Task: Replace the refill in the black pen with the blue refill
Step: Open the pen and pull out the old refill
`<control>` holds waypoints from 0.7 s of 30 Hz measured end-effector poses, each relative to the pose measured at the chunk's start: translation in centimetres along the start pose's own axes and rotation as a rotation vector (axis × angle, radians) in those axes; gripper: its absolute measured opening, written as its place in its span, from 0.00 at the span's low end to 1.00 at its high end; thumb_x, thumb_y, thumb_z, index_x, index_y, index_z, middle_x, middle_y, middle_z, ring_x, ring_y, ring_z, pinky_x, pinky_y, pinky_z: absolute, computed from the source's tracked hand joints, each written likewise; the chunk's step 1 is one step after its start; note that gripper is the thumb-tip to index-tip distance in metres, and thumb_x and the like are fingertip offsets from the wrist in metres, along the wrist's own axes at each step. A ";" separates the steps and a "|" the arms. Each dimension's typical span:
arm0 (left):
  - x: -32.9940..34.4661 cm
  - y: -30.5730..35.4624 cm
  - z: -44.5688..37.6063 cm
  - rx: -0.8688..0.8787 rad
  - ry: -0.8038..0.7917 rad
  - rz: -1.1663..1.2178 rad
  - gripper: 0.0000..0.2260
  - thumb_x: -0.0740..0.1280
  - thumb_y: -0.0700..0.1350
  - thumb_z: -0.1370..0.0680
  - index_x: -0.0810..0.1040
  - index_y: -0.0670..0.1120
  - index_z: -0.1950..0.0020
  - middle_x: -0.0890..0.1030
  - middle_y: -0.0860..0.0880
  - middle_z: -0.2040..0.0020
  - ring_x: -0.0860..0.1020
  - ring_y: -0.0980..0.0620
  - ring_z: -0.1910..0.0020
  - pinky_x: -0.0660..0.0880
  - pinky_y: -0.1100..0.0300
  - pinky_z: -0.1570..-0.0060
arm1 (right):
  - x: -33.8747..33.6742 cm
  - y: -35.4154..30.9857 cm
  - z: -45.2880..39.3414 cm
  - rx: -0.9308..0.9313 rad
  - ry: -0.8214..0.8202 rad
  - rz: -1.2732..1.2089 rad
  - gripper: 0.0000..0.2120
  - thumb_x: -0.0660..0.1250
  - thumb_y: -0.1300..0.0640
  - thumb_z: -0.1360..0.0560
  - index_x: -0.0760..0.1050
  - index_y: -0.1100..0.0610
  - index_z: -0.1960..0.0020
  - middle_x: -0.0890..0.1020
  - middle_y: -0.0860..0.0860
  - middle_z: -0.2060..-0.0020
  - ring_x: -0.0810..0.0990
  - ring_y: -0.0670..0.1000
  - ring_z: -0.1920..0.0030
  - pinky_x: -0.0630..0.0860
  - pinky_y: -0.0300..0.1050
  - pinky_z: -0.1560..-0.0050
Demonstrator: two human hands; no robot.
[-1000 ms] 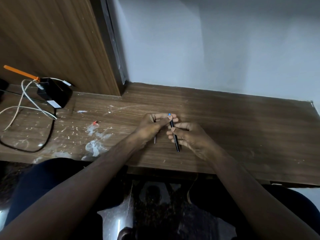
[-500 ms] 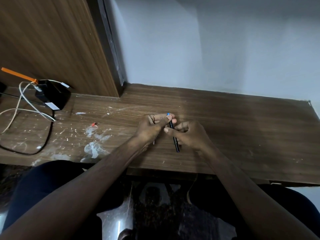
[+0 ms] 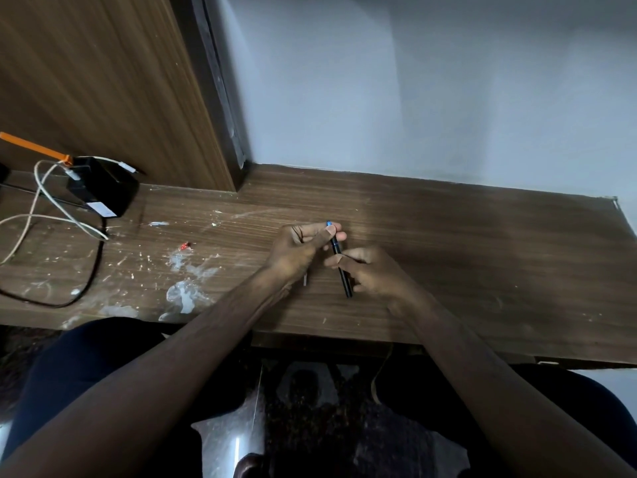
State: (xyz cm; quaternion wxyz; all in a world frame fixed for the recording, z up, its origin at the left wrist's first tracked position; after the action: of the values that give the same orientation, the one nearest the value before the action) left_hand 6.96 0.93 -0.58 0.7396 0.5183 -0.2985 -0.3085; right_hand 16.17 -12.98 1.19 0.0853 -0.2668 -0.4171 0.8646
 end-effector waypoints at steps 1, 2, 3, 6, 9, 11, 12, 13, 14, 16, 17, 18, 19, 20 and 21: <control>0.1 -0.1 0.0 -0.003 -0.003 -0.005 0.10 0.73 0.43 0.18 0.87 0.41 0.40 0.90 0.49 0.51 0.82 0.61 0.57 0.80 0.66 0.50 | 0.0 0.2 -0.1 -0.020 0.050 0.027 0.14 0.73 0.41 0.22 0.88 0.49 0.43 0.89 0.58 0.45 0.87 0.58 0.42 0.85 0.57 0.39; 0.1 -0.2 0.0 -0.002 -0.004 -0.010 0.09 0.73 0.44 0.19 0.87 0.42 0.41 0.90 0.51 0.52 0.81 0.62 0.58 0.79 0.67 0.50 | -0.2 0.5 -0.1 -0.027 0.120 0.041 0.14 0.77 0.41 0.25 0.87 0.49 0.46 0.89 0.55 0.49 0.87 0.55 0.46 0.85 0.53 0.44; 0.2 -0.3 0.0 0.000 0.000 -0.012 0.09 0.73 0.45 0.19 0.88 0.43 0.42 0.90 0.51 0.52 0.81 0.63 0.58 0.79 0.67 0.50 | -0.3 0.6 -0.1 -0.029 0.181 0.042 0.15 0.79 0.40 0.28 0.87 0.50 0.49 0.88 0.51 0.52 0.86 0.51 0.49 0.83 0.48 0.49; 0.1 -0.3 0.0 0.000 0.004 0.012 0.07 0.73 0.44 0.19 0.88 0.45 0.44 0.91 0.52 0.54 0.83 0.62 0.60 0.80 0.68 0.53 | -0.1 0.6 -0.2 -0.006 0.146 -0.074 0.17 0.77 0.37 0.27 0.86 0.49 0.47 0.88 0.46 0.49 0.86 0.47 0.46 0.82 0.49 0.45; -0.1 -0.3 0.0 -0.026 0.017 0.018 0.09 0.73 0.44 0.19 0.88 0.42 0.42 0.91 0.48 0.50 0.83 0.60 0.58 0.81 0.58 0.44 | 0.4 0.5 -0.1 0.014 0.030 -0.159 0.14 0.66 0.43 0.16 0.86 0.48 0.41 0.90 0.47 0.49 0.87 0.55 0.41 0.82 0.52 0.41; -0.2 -0.3 0.0 -0.043 0.020 0.001 0.11 0.74 0.46 0.20 0.88 0.42 0.41 0.90 0.45 0.46 0.82 0.55 0.53 0.80 0.51 0.36 | 0.3 0.6 -0.3 -0.032 0.099 -0.107 0.10 0.69 0.46 0.18 0.87 0.48 0.45 0.90 0.46 0.53 0.89 0.55 0.46 0.84 0.52 0.45; -0.1 -0.4 0.0 -0.051 0.016 -0.003 0.11 0.75 0.47 0.20 0.89 0.43 0.42 0.90 0.45 0.46 0.82 0.53 0.51 0.79 0.50 0.35 | 0.1 0.8 -0.3 -0.045 0.159 -0.075 0.08 0.74 0.46 0.21 0.87 0.49 0.48 0.90 0.46 0.55 0.89 0.53 0.51 0.85 0.52 0.46; -0.1 -0.4 0.1 -0.060 0.012 -0.003 0.11 0.75 0.48 0.21 0.89 0.43 0.42 0.90 0.46 0.46 0.82 0.51 0.49 0.79 0.50 0.35 | -0.1 0.9 -0.4 -0.046 0.205 -0.057 0.09 0.78 0.45 0.25 0.86 0.50 0.50 0.89 0.47 0.57 0.88 0.50 0.55 0.84 0.51 0.49; -0.1 -0.4 0.2 -0.068 0.012 0.000 0.11 0.76 0.48 0.21 0.89 0.43 0.43 0.90 0.46 0.47 0.82 0.51 0.49 0.79 0.50 0.35 | -0.2 1.0 -0.5 -0.035 0.221 -0.063 0.12 0.80 0.45 0.27 0.85 0.51 0.50 0.88 0.47 0.57 0.87 0.48 0.56 0.83 0.48 0.51; -0.1 -0.5 0.2 -0.070 0.018 0.008 0.11 0.76 0.48 0.21 0.89 0.43 0.44 0.90 0.46 0.47 0.82 0.51 0.50 0.80 0.50 0.38 | 0.1 0.9 -0.6 0.001 0.149 -0.099 0.15 0.79 0.44 0.26 0.84 0.52 0.45 0.89 0.48 0.53 0.87 0.48 0.53 0.82 0.45 0.52; -0.1 -0.5 0.1 -0.065 0.023 0.014 0.11 0.76 0.48 0.21 0.89 0.42 0.44 0.90 0.45 0.48 0.81 0.50 0.51 0.79 0.51 0.40 | 0.4 0.7 -0.6 0.018 0.081 -0.137 0.14 0.75 0.44 0.22 0.83 0.51 0.42 0.89 0.49 0.50 0.88 0.49 0.50 0.81 0.44 0.52; -0.2 -0.5 0.1 -0.060 0.029 0.018 0.11 0.76 0.47 0.21 0.89 0.42 0.45 0.90 0.45 0.48 0.81 0.50 0.51 0.79 0.52 0.41 | 0.6 0.5 -0.6 0.033 0.019 -0.188 0.11 0.70 0.45 0.18 0.83 0.50 0.41 0.89 0.49 0.49 0.88 0.50 0.49 0.79 0.42 0.54; -0.2 -0.5 0.0 -0.062 0.035 0.017 0.11 0.76 0.47 0.21 0.89 0.41 0.45 0.90 0.45 0.49 0.81 0.50 0.52 0.79 0.52 0.42 | 0.7 0.3 -0.4 0.035 -0.023 -0.226 0.10 0.65 0.48 0.15 0.83 0.50 0.41 0.89 0.49 0.50 0.88 0.49 0.50 0.78 0.40 0.56; -0.2 -0.5 0.0 -0.067 0.037 0.011 0.11 0.76 0.47 0.21 0.89 0.41 0.45 0.90 0.46 0.51 0.81 0.50 0.52 0.79 0.54 0.43 | 0.7 0.2 -0.2 0.026 -0.036 -0.246 0.11 0.64 0.50 0.14 0.84 0.51 0.41 0.90 0.49 0.52 0.88 0.48 0.52 0.78 0.40 0.56; -0.2 -0.5 -0.1 -0.072 0.037 0.004 0.11 0.76 0.47 0.21 0.89 0.40 0.45 0.90 0.47 0.52 0.81 0.52 0.53 0.79 0.56 0.45 | 0.5 0.3 -0.1 0.012 -0.014 -0.229 0.10 0.66 0.51 0.15 0.85 0.52 0.42 0.90 0.49 0.53 0.89 0.47 0.54 0.81 0.41 0.56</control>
State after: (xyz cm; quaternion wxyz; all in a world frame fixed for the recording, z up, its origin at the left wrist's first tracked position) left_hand 6.84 0.95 -1.10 0.7640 0.4963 -0.2744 -0.3078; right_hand 15.82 -12.90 0.72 0.1822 -0.2106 -0.4404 0.8535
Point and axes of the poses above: each hand's wrist, its own z-axis away from the middle knuckle, its own x-axis out of the palm, y = z × x, the point moved 3 cm from there along -z, towards the middle knuckle
